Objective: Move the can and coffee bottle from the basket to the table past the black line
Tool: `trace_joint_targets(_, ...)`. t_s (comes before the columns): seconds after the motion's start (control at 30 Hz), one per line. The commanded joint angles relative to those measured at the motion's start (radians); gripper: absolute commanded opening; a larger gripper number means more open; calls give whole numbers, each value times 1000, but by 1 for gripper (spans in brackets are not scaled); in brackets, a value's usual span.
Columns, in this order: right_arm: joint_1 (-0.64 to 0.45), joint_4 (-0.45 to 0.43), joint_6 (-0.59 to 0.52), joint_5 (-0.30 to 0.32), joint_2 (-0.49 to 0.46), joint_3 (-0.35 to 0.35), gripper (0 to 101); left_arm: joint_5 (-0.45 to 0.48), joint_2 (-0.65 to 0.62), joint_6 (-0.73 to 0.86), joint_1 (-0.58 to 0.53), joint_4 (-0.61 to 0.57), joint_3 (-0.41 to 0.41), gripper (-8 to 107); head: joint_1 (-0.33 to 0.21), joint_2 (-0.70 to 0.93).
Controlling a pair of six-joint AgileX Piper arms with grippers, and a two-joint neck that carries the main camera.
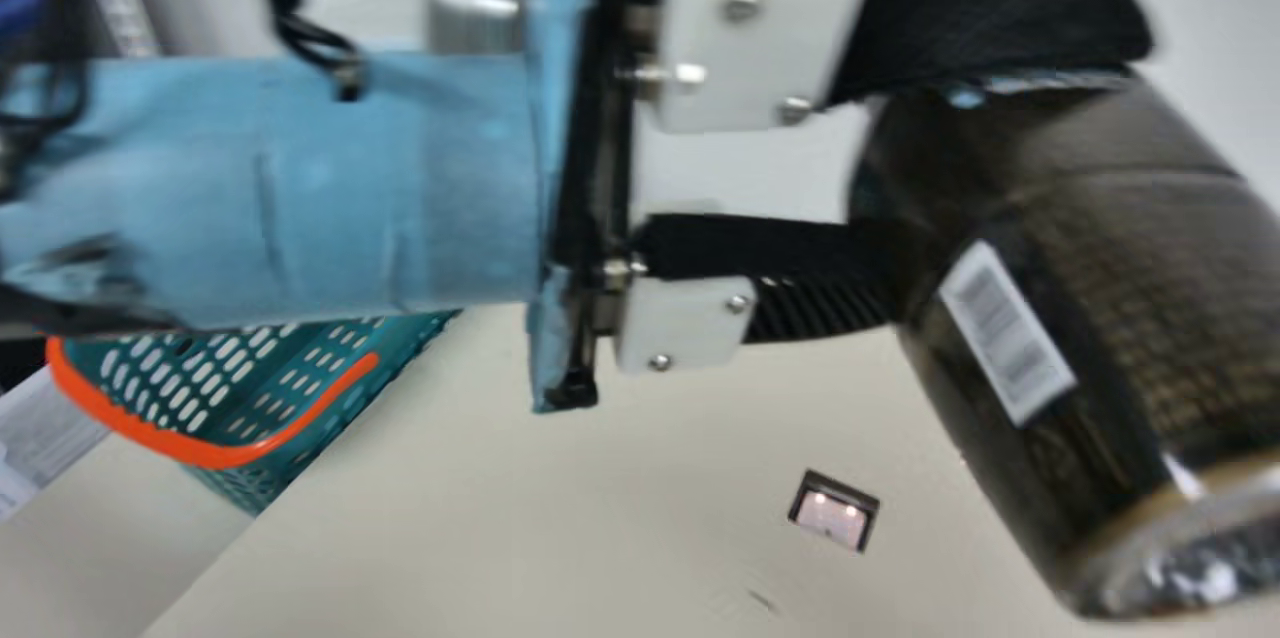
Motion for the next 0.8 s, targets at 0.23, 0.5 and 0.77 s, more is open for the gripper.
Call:
trace_joint_targets(0.23,0,0,0,0,0,0,101,0,0,0,0,0,0,10,50,-217)
trace_joint_targets(0.5,0,0,0,0,0,0,101,0,0,0,0,0,0,10,43,-359)
trace_joint_targets(0.77,0,0,0,0,0,0,101,0,0,0,0,0,0,10,-25,-473)
